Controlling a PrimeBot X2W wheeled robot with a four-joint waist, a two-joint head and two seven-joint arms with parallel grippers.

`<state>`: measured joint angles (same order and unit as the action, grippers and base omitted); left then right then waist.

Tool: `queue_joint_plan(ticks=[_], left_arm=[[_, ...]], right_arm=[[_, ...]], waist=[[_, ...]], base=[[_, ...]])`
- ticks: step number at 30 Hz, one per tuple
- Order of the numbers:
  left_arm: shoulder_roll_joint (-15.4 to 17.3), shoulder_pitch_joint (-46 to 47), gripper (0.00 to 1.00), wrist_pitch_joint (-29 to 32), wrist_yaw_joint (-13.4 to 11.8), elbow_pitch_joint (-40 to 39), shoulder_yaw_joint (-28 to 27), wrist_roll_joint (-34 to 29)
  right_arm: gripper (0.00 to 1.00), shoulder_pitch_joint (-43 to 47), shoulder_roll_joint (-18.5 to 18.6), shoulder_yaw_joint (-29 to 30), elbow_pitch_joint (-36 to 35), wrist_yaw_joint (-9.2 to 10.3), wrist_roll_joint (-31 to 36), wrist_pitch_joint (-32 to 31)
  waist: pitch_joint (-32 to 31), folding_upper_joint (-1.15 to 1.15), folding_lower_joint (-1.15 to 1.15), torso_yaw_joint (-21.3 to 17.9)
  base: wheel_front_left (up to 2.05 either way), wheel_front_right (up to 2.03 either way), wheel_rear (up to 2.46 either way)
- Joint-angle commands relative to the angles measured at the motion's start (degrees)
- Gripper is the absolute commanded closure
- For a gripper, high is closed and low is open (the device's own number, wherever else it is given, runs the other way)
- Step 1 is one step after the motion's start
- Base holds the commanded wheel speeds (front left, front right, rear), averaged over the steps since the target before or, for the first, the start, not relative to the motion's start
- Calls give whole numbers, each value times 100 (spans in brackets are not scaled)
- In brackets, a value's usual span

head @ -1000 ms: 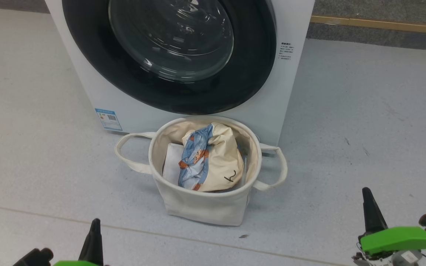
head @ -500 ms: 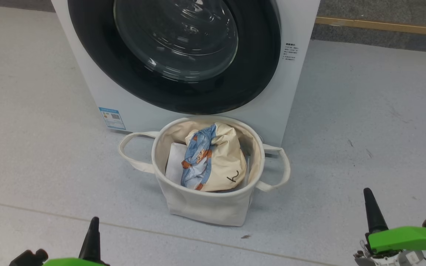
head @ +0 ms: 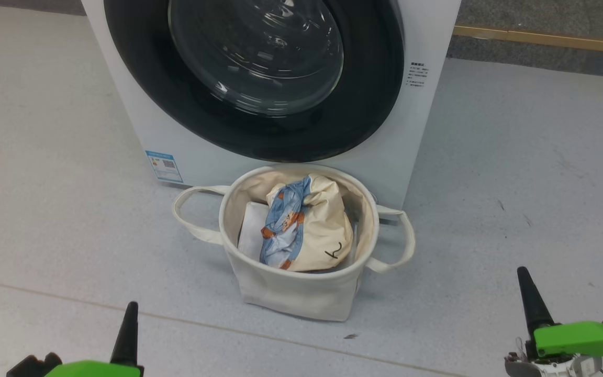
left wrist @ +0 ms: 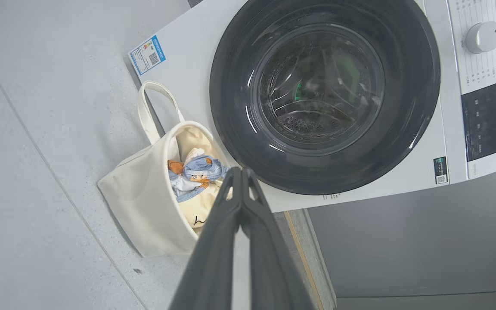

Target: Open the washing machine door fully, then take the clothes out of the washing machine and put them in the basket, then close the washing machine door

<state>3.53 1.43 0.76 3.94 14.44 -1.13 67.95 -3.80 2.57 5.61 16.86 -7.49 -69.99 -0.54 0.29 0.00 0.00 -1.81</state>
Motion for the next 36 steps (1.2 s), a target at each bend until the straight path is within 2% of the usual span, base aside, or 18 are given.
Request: queue_joint_plan(ticks=[1, 32, 36], left_arm=[[10, 276, 100, 54, 59, -145, -204, 195], [-64, 474, 100, 566, 350, -39, -536, 2385], [-65, 477, 100, 574, 355, -37, -541, 2420]], right_arm=[[100, -236, 33, -58, -226, 0, -181, -61], [100, -238, 31, 88, -283, 0, -2186, -585], [100, -238, 31, 90, -283, 0, -2218, -594]], waist=[[-1, 0, 0, 9], [-12, 0, 0, 178], [-12, 0, 0, 181]], base=[[0, 0, 0], [0, 0, 0], [0, 0, 0]])
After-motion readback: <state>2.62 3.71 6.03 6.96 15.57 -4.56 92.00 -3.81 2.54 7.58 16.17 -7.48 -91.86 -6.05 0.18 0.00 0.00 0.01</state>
